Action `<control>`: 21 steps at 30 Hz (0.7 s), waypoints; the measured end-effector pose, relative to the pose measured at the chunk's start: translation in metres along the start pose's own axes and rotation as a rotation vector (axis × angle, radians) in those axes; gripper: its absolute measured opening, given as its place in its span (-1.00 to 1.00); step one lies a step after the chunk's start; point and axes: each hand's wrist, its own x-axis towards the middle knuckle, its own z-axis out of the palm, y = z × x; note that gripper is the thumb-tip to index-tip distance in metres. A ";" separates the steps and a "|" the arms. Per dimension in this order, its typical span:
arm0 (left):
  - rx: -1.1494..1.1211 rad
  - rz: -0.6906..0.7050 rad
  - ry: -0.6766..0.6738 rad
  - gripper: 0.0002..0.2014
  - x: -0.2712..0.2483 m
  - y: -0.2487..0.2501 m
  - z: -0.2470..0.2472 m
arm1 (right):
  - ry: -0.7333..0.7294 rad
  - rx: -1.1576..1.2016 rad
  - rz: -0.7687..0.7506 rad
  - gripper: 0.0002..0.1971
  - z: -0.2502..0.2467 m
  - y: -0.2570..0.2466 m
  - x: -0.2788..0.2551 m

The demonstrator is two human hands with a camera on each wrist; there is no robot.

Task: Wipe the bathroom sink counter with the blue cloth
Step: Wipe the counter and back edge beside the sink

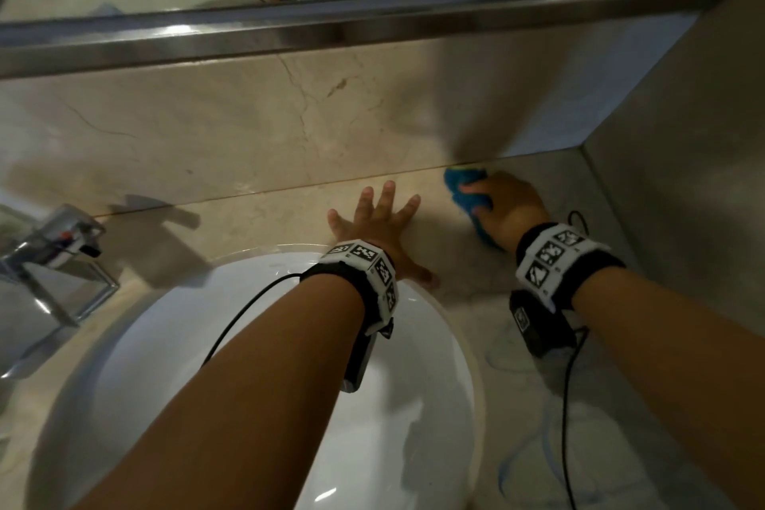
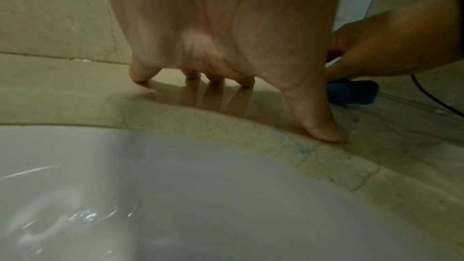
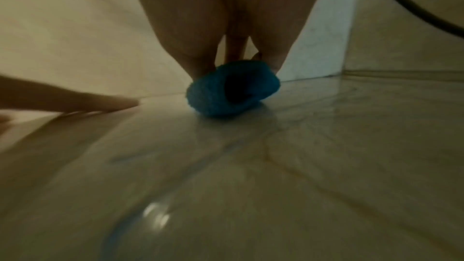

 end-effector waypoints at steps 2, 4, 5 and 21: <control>0.001 0.002 0.001 0.23 0.001 -0.001 0.001 | 0.029 0.002 0.077 -0.60 -0.003 0.005 0.011; -0.001 0.003 -0.002 0.23 0.002 -0.001 0.001 | 0.048 -0.016 0.070 -0.59 -0.001 0.005 0.005; -0.003 0.001 -0.002 0.23 0.002 -0.001 0.001 | 0.058 0.008 0.048 -0.59 0.003 0.000 -0.002; 0.004 -0.002 -0.013 0.23 0.001 -0.001 -0.001 | -0.008 -0.131 0.061 -0.52 -0.002 0.012 0.004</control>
